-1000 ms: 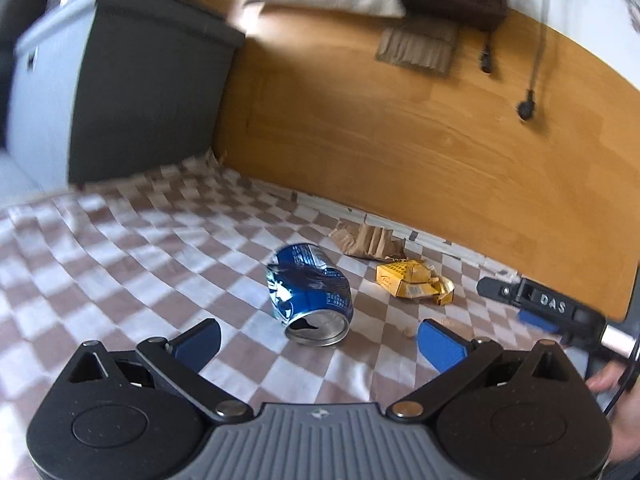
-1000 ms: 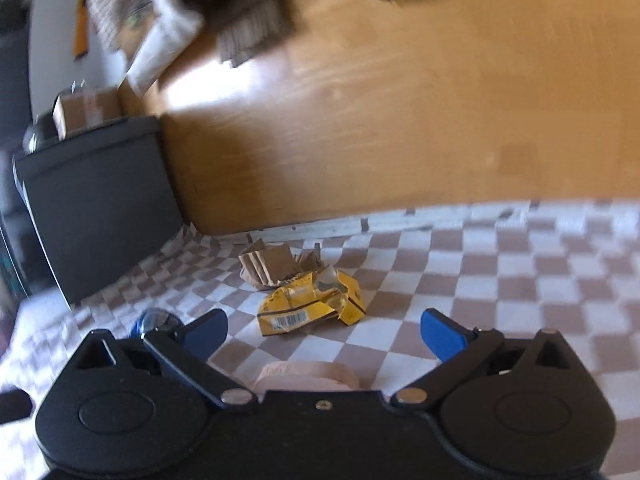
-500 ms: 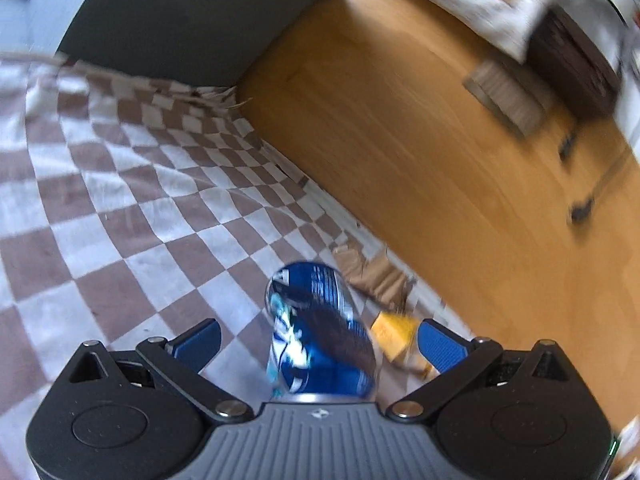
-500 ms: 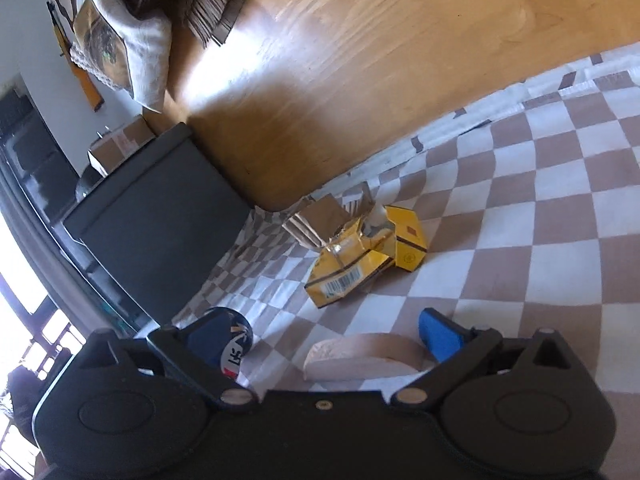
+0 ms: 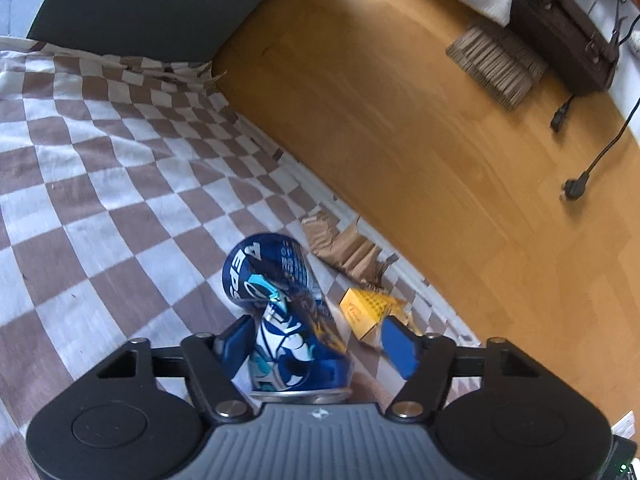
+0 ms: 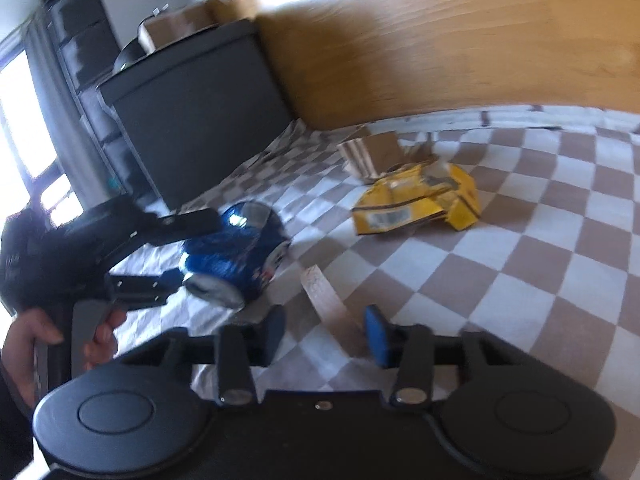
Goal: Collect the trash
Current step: 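Grasp the blue crushed can with the left tool, then carry the blue can with the left tool over the wastebasket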
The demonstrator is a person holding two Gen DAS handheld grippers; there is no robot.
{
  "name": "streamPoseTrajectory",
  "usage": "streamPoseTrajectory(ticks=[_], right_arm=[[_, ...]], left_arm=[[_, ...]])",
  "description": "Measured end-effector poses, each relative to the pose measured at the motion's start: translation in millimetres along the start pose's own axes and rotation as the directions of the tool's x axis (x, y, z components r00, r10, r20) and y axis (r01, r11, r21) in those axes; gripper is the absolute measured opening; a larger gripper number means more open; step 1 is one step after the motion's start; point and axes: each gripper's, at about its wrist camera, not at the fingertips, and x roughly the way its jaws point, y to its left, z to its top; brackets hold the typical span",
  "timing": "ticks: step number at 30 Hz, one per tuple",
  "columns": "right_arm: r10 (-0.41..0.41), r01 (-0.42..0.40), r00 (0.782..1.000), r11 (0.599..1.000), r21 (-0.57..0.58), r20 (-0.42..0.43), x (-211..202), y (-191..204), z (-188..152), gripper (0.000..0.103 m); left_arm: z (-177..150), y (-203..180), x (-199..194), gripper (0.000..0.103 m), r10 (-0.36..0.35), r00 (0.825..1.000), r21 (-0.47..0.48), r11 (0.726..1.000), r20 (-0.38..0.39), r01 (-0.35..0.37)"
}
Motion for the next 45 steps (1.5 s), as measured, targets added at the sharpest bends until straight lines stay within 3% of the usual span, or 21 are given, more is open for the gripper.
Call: streamPoseTrajectory(ticks=[5,16,19,26,30,39,45], right_arm=[[-0.068,0.069,0.998,0.995,-0.076,0.016,2.9,13.1,-0.2,0.029],[-0.167,0.169,0.986,0.969,-0.182,0.027,12.5,32.6,-2.5,0.025],[-0.152,0.155,0.988,0.974,-0.168,0.03,12.0,29.8,-1.5,0.016],[-0.157,0.162,0.987,0.975,-0.15,0.046,5.3,30.9,-1.2,0.014],[-0.15,0.158,0.986,0.98,-0.125,0.073,-2.1,32.7,-2.6,0.015],[-0.221,0.234,0.967,0.967,-0.101,0.127,-25.2,44.3,-7.6,0.015],[-0.263,0.271,0.959,0.961,-0.064,0.105,-42.7,47.4,-16.3,0.015]], left_arm=[[-6.6,-2.1,11.3,0.058,0.038,0.998,0.0,0.999,-0.058,-0.038],[-18.3,-18.4,5.4,0.055,0.101,0.995,0.045,0.994,0.023,-0.101],[-22.0,-25.4,-3.1,0.055,0.123,0.992,0.094,0.988,0.025,-0.125],[-30.8,-45.2,-30.5,0.055,0.175,0.982,0.24,0.952,0.078,-0.189],[-38.3,-50.8,-42.6,0.055,0.21,0.975,0.28,0.934,0.071,-0.222],[-59.2,-58.7,-78.4,0.055,0.238,0.969,0.38,0.891,0.069,-0.246],[-68.3,-66.0,-96.3,0.055,0.251,0.965,0.408,0.875,0.076,-0.26]])
